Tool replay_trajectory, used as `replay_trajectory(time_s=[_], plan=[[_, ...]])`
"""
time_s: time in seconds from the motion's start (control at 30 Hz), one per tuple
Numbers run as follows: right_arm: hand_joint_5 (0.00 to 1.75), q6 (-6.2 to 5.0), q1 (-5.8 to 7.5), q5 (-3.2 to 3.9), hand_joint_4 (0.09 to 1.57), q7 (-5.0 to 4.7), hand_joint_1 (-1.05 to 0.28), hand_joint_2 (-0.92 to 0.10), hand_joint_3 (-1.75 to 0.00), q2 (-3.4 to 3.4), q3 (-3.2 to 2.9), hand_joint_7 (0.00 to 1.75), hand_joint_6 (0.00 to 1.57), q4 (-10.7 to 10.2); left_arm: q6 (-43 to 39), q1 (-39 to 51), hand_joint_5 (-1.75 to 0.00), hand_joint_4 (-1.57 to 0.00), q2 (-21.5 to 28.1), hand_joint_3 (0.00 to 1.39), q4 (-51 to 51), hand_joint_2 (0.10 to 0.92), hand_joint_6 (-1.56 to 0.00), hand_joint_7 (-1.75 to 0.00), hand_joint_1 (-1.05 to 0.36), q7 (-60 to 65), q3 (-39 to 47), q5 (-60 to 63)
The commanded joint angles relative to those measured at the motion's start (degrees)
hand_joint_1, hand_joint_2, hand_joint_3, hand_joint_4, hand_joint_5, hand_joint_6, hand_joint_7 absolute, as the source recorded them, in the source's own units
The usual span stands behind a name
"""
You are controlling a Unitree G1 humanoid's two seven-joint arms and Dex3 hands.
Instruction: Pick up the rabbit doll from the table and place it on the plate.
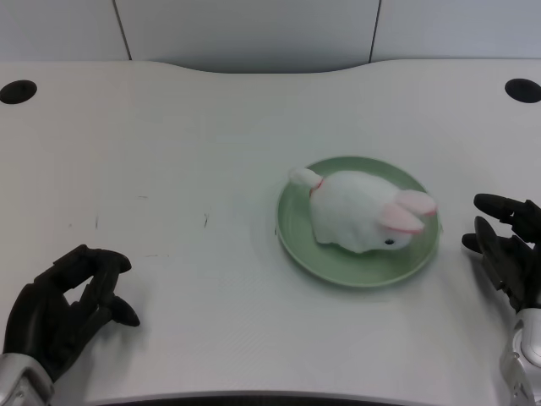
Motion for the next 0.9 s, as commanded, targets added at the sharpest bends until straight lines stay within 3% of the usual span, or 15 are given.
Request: replay_trajectory(time_s=[0.03, 0.07, 0.13, 0.17, 0.23, 0.27, 0.33, 0.5, 0.57, 0.63, 0.7, 0.9], plan=[[0.81, -0.67, 0.19, -1.42, 0.81, -2.55, -0.19, -0.92, -0.2, -1.09, 0.75, 0.59, 0.81, 0.38, 3.85, -0.45, -1.75, -0.67, 0.64, 0.41, -0.25, 0.921, -0.58, -1.38, -0.6, 1.14, 0.89, -1.03], [0.82, 0.09, 0.11, -1.93, 0.81, -4.31, -0.19, -0.92, -0.19, -1.01, 1.03, 0.6, 0.81, 0.33, 3.68, -0.39, -1.75, -0.67, 0.65, 0.41, -0.4, 0.921, -0.58, -1.37, -0.6, 1.2, 0.68, -0.6], [0.79, 1.19, -0.04, -2.49, 0.86, -6.37, -0.24, -0.92, -0.15, -0.89, 1.29, 0.6, 0.85, 0.28, 2.89, -0.21, -1.75, -0.66, 0.65, 0.46, -0.54, 0.921, -0.59, -1.35, -0.59, 1.16, 0.33, 0.21], [0.78, 0.94, 0.0, -2.69, 0.87, -7.72, -0.25, -0.92, -0.14, -0.61, 1.29, 0.6, 0.85, 0.18, 3.22, -0.14, -1.75, -0.66, 0.6, 0.46, -0.91, 0.921, -0.59, -1.35, -0.59, 1.44, 0.35, 0.24], [0.83, -0.77, 0.09, -1.89, 0.93, -9.1, -0.22, -0.91, -0.12, 0.31, 0.53, 0.59, 0.89, 0.03, 4.11, -0.18, -1.75, -0.66, 0.66, 0.46, -1.31, 0.921, -0.6, -1.35, -0.58, 1.82, 0.41, 0.15], [0.85, -1.87, 0.26, -1.85, 0.94, -9.7, -0.21, -0.91, -0.11, 0.58, 0.44, 0.59, 0.9, 0.05, 4.39, -0.21, -1.75, -0.66, 0.56, 0.46, -1.4, 0.921, -0.6, -1.35, -0.58, 1.98, 0.54, -0.04], [0.98, -2.8, 0.49, -2.13, 0.94, -11.0, -0.23, -0.92, -0.1, 0.85, 0.55, 0.66, 0.9, 0.23, 4.34, -0.23, -1.75, -0.65, 0.13, 0.44, -1.3, 0.921, -0.61, -1.34, -0.58, 2.07, 0.98, -0.66], [1.1, -5.44, 2.06, -1.8, 0.94, -10.31, -0.21, -0.92, -0.11, 1.38, 0.61, 0.72, 0.86, -0.32, 5.51, 0.0, -1.75, -0.64, 0.34, 0.42, -2.08, 0.921, -0.6, -1.33, -0.57, 1.84, 0.98, -0.88], [1.06, -6.74, 3.0, -1.71, 0.99, -10.31, -0.2, -0.91, -0.1, 1.86, 0.57, 0.73, 0.86, -0.79, 5.35, 0.18, -1.75, -0.65, 0.71, 0.42, -2.31, 0.921, -0.63, -1.34, -0.6, 1.55, 0.68, -0.34], [1.04, -7.94, 3.45, -1.41, 0.98, -9.67, -0.22, -0.91, -0.09, 2.23, 0.44, 0.72, 0.85, -1.03, 5.89, 0.31, -1.75, -0.65, 0.78, 0.41, -2.86, 0.921, -0.64, -1.34, -0.6, 1.71, 0.64, -0.32], [1.04, -8.76, 3.49, -1.51, 0.97, -9.19, -0.22, -0.92, -0.09, 2.12, 0.48, 0.73, 0.85, -0.86, 6.25, 0.35, -1.75, -0.64, 0.64, 0.41, -3.14, 0.921, -0.63, -1.33, -0.6, 1.87, 0.84, -0.54], [1.04, -9.39, 3.39, -1.91, 0.97, -9.07, -0.2, -0.92, -0.09, 1.79, 0.59, 0.72, 0.86, -0.36, 6.19, 0.37, -1.75, -0.65, 0.48, 0.4, -3.12, 0.921, -0.64, -1.32, -0.59, 1.8, 1.06, -0.7]])
